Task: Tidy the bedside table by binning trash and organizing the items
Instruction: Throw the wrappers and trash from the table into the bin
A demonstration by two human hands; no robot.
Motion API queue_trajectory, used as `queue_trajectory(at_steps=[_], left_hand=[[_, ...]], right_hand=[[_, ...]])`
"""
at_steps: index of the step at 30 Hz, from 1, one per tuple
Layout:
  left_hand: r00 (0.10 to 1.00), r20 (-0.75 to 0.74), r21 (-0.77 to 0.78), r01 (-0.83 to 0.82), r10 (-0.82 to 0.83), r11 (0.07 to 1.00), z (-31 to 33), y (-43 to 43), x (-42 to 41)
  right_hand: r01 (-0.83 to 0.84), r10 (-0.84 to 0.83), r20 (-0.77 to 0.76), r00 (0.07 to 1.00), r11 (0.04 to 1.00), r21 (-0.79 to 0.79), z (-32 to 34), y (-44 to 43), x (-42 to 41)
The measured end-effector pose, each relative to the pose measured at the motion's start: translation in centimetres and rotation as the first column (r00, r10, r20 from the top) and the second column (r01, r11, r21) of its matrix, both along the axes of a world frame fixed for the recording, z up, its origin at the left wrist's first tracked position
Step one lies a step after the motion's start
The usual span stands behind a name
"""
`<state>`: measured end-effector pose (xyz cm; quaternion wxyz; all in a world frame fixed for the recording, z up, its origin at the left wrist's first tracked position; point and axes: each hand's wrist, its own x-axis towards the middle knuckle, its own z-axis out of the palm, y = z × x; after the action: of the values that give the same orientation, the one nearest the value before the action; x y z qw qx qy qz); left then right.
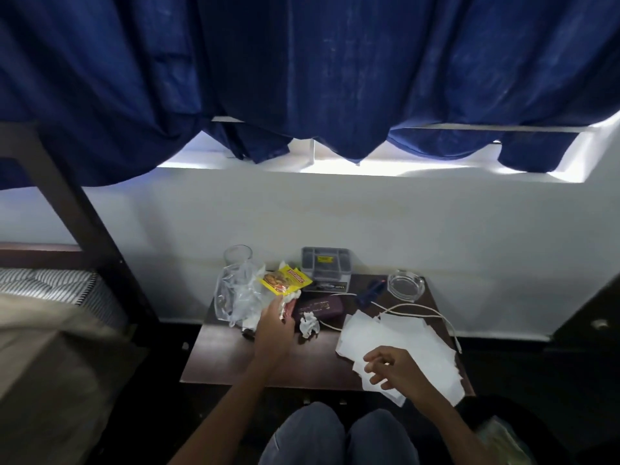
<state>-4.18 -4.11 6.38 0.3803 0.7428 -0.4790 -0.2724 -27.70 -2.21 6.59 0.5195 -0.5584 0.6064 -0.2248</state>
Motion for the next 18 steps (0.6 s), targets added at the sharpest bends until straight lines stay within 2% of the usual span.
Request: queue_trajectory(at_steps=[5,8,10,15,18], left_hand=[[0.955,-0.289,0.102,-0.031,0.060,0.994,0.4,-3.7,0.3],[0.849,-0.509,0.162,-0.067,0.141,0.985,1.0,-4.3,0.5],[0.799,-0.584,0.149,-0.067,0.143,0.987,1.7,-3.8,0.5],[0.654,-0.743,0.104,-0.097,0.142,0.990,3.2,-2.0,1.5],[0.563,-0.824,0.038,-0.054,0.062,0.998,4.0,-0.4,2.2]], right_hand=[[-0.065,0.065,-0.017,0.998,0.998,0.006,-1.0,-1.6,2.7],[-0.103,0.104,-0.045,0.994,0.995,0.007,-1.8,-2.7,3.9],[-0.100,0.100,-0.058,0.993,0.995,0.004,-2.3,-3.5,4.8],[-0.087,0.045,-0.190,0.981,0.972,-0.217,-3.2,-5.7,7.6],[-0.139,0.030,-0.329,0.944,0.939,-0.315,-4.1,-6.7,9.8]])
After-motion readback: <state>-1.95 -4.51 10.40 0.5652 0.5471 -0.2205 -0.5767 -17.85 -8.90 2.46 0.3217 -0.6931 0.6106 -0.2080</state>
